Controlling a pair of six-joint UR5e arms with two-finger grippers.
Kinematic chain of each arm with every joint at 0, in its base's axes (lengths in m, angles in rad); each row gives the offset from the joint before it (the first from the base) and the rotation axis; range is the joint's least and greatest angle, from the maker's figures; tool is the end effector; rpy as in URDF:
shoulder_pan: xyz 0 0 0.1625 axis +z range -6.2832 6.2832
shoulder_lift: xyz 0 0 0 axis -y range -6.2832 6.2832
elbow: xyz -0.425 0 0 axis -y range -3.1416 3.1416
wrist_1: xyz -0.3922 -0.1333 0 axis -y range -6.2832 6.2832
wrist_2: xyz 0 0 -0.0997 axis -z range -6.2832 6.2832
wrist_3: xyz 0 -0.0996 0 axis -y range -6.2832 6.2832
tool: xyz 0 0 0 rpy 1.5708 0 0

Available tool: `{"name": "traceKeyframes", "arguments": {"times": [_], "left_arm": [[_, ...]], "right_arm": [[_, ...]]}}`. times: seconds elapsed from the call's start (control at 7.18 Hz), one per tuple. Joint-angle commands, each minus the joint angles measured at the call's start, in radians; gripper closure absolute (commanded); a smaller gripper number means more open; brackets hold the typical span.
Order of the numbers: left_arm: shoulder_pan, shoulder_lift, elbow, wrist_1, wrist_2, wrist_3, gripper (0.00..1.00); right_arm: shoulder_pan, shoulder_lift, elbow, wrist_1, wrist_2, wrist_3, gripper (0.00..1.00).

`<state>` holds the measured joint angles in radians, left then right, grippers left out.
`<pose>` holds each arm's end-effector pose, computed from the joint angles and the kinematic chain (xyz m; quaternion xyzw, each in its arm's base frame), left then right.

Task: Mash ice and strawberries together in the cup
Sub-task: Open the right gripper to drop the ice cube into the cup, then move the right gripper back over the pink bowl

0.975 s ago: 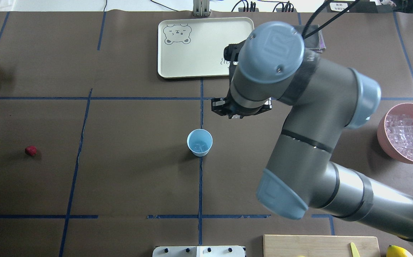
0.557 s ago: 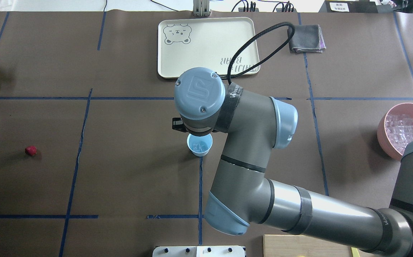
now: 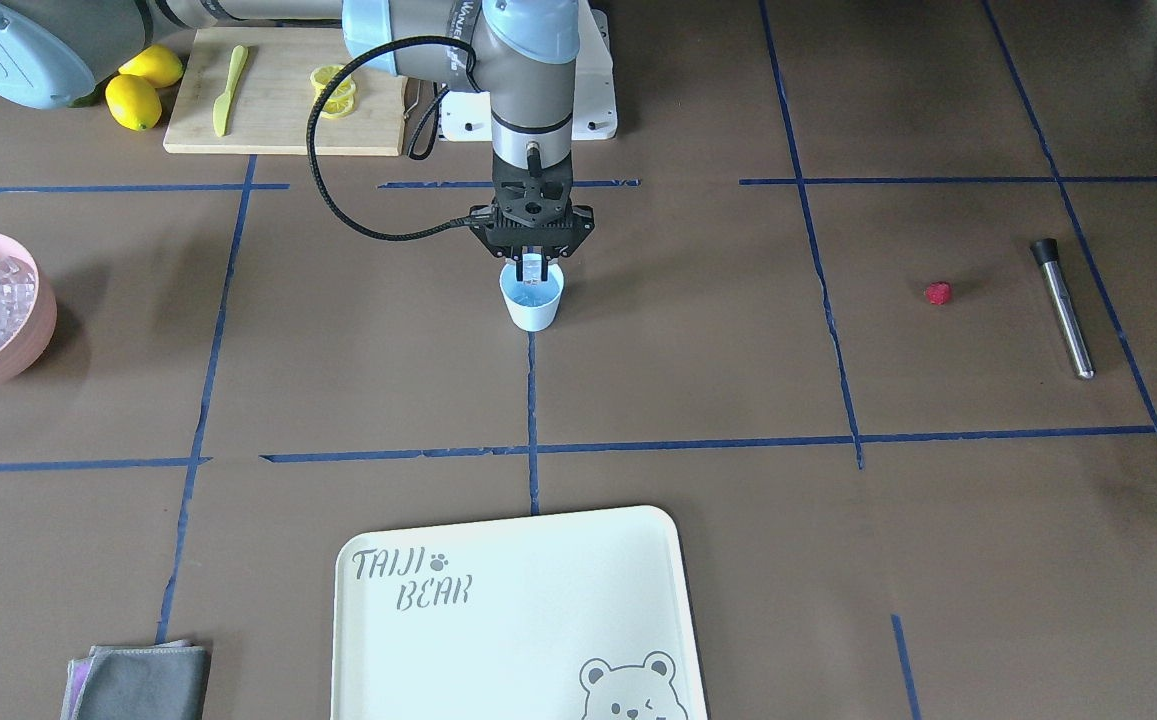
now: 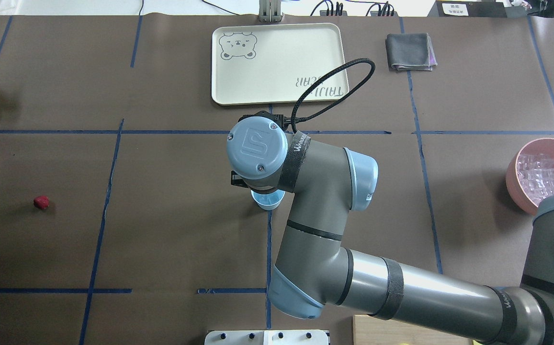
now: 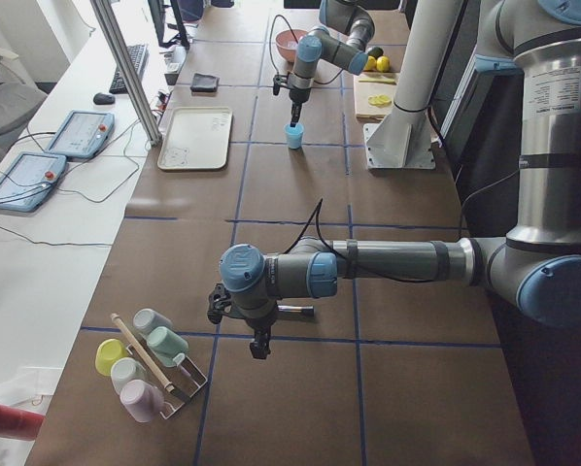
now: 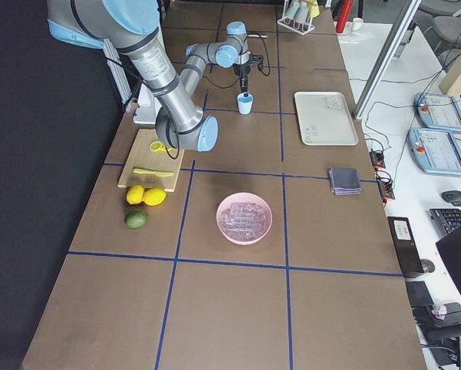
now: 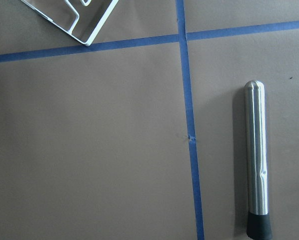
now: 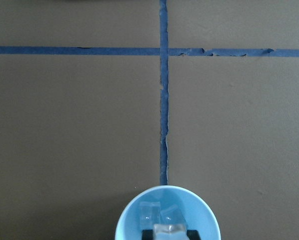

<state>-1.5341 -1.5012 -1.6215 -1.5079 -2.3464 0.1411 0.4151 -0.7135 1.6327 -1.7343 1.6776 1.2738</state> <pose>-0.0468 -0.4582 0.6729 -0.0181 0.3793 0.0667 0.9227 -0.5908 -0.3944 0.1325 0.0819 -0.3626 0.0351 0.9277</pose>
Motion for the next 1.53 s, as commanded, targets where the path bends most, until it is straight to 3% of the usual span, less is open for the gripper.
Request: {"name": "traceKeyframes", "arguments": {"times": [0.0,0.42,0.56,0.7,1.11,1.39], "left_arm": [[0.0,-0.001,0.002,0.0,-0.001,0.0,0.0],[0.0,-0.001,0.0,0.0,0.001,-0.002,0.0],[0.0,-0.001,0.0,-0.002,0.001,0.0,0.0],[0.0,-0.001,0.0,-0.002,0.001,0.0,0.0],[0.011,-0.007,-0.011,0.0,0.01,-0.003,0.0],[0.02,-0.019,-0.011,0.0,0.01,-0.012,0.0]], "right_arm": [[-0.009,-0.001,-0.002,0.002,0.001,0.002,0.01],[0.011,-0.001,0.018,-0.001,0.011,-0.01,0.01],[0.063,-0.003,0.018,-0.001,0.04,-0.028,0.01],[0.144,-0.027,0.025,-0.001,0.136,-0.101,0.01],[0.432,-0.283,0.134,0.004,0.396,-0.541,0.01],[0.598,-0.49,0.221,0.007,0.483,-0.834,0.01]]}}
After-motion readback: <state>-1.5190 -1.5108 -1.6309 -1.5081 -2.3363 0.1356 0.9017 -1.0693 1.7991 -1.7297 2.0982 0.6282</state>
